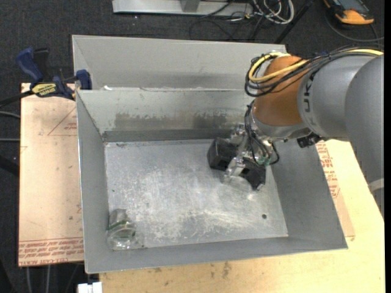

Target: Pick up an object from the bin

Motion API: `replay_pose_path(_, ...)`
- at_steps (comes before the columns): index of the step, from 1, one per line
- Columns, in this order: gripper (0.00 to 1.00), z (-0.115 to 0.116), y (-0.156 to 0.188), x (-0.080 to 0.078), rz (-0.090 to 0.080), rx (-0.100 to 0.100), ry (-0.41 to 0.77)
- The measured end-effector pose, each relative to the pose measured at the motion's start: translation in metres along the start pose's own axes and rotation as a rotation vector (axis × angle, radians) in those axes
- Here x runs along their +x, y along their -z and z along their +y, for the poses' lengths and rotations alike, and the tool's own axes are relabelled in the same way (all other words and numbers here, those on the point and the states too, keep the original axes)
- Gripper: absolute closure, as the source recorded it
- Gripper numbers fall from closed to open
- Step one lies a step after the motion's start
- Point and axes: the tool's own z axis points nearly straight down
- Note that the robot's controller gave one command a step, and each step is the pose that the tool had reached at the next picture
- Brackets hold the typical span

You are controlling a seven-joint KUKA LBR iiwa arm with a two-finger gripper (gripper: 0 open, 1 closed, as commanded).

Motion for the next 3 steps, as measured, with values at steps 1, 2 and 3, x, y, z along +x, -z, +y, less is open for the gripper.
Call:
replay_pose_path(1, 1.00, -0.001, -0.002, -0.012, 0.015, 0.001, 0.048)
replay_pose_path(2, 1.00, -0.001, -0.002, -0.012, 0.015, 0.001, 0.049)
replay_pose_path(3, 1.00, 0.005, 0.153, -0.009, 0.019, 0.005, 0.088)
